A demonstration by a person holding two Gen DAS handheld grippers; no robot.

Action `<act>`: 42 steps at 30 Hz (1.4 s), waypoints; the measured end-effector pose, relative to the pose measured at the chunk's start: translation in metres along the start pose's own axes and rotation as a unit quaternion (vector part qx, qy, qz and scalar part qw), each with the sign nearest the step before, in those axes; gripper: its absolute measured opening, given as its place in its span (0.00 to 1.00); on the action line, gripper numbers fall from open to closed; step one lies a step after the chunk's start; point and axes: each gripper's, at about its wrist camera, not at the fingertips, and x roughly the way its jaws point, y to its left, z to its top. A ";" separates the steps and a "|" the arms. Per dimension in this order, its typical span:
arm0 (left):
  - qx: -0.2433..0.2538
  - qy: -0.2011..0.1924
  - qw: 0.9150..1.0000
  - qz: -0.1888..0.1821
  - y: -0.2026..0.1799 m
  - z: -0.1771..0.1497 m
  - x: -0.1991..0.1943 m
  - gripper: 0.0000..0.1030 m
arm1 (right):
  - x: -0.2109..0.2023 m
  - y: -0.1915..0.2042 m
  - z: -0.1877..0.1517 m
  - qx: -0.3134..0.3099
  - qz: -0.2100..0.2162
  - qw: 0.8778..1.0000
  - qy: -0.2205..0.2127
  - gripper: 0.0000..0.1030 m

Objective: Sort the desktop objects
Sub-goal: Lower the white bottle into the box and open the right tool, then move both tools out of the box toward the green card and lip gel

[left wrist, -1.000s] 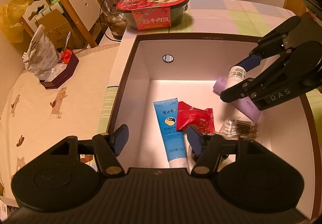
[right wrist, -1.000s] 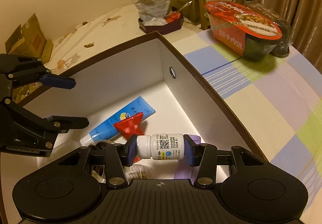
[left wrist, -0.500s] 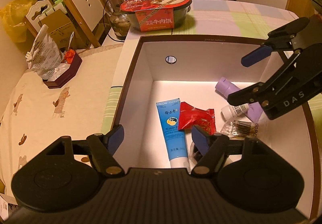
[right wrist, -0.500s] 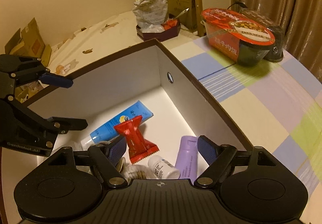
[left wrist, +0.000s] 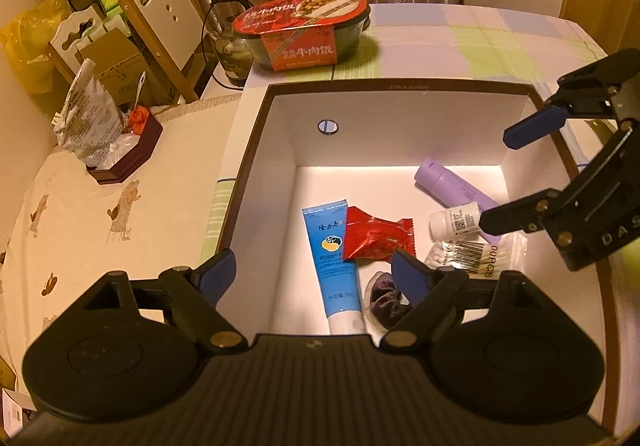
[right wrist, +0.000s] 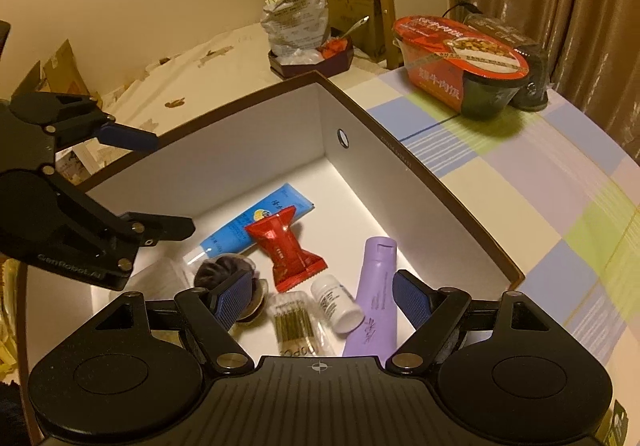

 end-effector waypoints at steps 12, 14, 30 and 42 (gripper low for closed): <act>0.015 -0.019 1.000 0.010 -0.022 -0.006 -0.033 0.80 | -0.051 0.014 -0.021 0.005 -0.004 0.999 -0.047 0.78; 0.018 -0.023 0.999 0.012 -0.029 -0.007 -0.041 0.80 | -0.061 0.014 -0.027 0.008 -0.005 0.999 -0.053 0.78; 0.057 -0.060 0.996 -0.020 -0.123 -0.002 -0.089 0.81 | -0.153 -0.024 -0.121 0.082 -0.052 0.992 -0.078 0.78; 0.104 -0.063 0.987 -0.105 -0.225 0.015 -0.077 0.81 | -0.210 -0.091 -0.219 0.185 -0.146 0.971 -0.036 0.78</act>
